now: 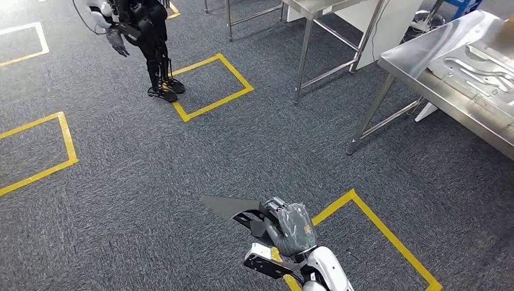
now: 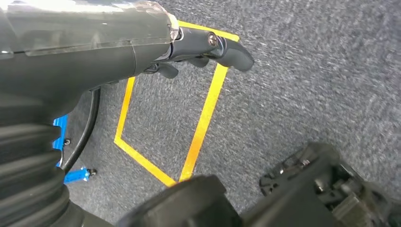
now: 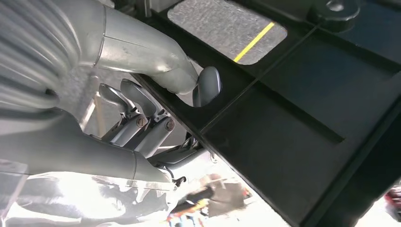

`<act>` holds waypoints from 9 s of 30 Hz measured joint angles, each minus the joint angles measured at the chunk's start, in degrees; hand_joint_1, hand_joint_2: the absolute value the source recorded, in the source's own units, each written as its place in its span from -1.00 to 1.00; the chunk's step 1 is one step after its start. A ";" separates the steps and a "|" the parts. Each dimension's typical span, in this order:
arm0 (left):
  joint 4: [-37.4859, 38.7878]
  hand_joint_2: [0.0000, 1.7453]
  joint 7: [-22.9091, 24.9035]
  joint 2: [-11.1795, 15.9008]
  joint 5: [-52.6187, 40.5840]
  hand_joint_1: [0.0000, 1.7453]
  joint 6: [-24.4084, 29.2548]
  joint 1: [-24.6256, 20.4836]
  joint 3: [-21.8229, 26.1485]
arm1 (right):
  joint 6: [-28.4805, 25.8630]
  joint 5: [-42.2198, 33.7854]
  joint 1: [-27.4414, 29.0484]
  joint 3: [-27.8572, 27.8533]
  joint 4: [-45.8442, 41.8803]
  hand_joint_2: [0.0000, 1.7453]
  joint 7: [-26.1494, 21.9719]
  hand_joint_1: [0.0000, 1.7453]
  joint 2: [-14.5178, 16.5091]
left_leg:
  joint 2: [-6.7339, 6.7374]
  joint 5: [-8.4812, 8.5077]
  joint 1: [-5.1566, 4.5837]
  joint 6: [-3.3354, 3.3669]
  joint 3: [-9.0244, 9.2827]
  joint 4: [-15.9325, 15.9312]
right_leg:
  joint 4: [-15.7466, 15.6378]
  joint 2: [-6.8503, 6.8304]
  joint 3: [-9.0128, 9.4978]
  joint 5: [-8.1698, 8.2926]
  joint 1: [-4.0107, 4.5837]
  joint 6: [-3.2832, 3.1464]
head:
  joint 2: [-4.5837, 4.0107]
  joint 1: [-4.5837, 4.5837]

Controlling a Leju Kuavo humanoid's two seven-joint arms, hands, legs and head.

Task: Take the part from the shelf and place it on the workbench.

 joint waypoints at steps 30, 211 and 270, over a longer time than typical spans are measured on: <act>-0.01 1.00 -0.17 0.05 -0.17 -1.00 0.31 0.09 0.47 | 1.50 0.13 -0.19 0.06 -0.19 1.00 0.32 1.00 0.73 | -0.17 0.25 0.30 -0.09 -0.04 -0.08 | -0.04 -0.76 0.05 0.12 0.16 0.29 | 0.00 0.01; 0.66 1.00 -4.89 -0.30 3.33 -1.00 -3.78 -0.27 3.00 | 28.39 16.51 -91.58 36.10 58.52 1.00 -0.62 1.00 -1.02 | -6.26 -8.55 -0.52 0.98 -6.82 12.48 | -5.88 2.28 3.64 2.87 -0.48 -0.39 | 0.00 1.16; 1.31 1.00 -3.22 -1.14 3.19 -1.00 0.07 -1.50 4.40 | -5.78 17.40 -33.74 15.93 38.57 1.00 10.12 1.00 6.49 | -5.90 5.62 -1.85 3.31 -3.58 -1.35 | -2.13 2.10 0.48 2.43 1.85 -1.85 | 0.00 0.73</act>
